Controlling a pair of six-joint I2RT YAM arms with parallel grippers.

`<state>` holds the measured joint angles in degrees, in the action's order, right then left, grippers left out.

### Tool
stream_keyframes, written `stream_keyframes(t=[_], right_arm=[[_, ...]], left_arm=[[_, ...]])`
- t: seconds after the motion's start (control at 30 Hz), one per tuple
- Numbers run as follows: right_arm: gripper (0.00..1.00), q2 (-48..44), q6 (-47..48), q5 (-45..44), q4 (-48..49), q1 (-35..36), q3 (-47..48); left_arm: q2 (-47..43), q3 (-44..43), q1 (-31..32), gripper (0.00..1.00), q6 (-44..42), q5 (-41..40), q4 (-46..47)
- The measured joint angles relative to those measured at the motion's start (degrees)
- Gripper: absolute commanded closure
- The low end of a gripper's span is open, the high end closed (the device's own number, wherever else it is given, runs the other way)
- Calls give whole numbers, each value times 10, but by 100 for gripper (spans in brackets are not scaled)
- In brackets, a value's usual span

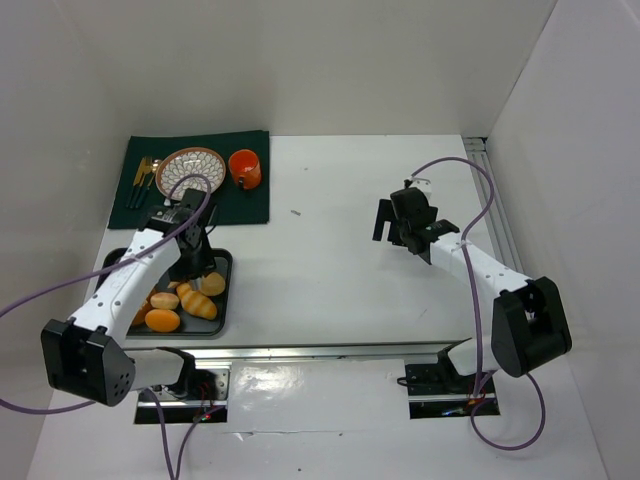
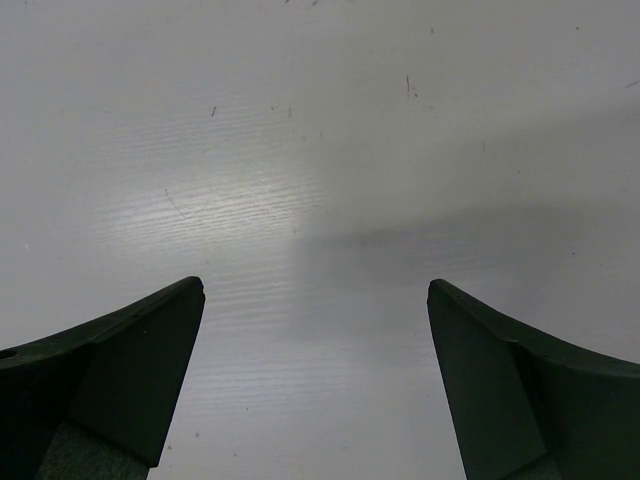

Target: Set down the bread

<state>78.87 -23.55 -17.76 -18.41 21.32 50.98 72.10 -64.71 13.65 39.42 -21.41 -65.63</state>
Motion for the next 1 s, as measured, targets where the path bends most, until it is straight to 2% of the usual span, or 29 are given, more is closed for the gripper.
stream_keyframes(t=[0.17,0.27,0.4,0.43,0.53,0.57,0.87,1.0], right_arm=[[0,0,0,2,0,0,0],[0,0,0,3,0,0,0],[0,0,0,4,0,-3,0],[0,0,0,4,0,-4,0],[0,0,0,6,1,-4,0],[0,0,0,7,1,-5,0],[0,0,0,7,4,-10,0],[0,0,0,9,5,-10,0]], left_arm=[[26,0,-4,58,14,-15,-4],[42,0,-4,62,21,-22,-7],[44,-3,-4,72,31,-30,-17],[44,-6,-4,81,32,-32,-21],[43,-26,-4,93,42,-40,-40],[42,-35,-4,100,44,-42,-44],[33,-168,-4,100,45,-65,-92],[50,-262,-4,100,38,-77,-98]])
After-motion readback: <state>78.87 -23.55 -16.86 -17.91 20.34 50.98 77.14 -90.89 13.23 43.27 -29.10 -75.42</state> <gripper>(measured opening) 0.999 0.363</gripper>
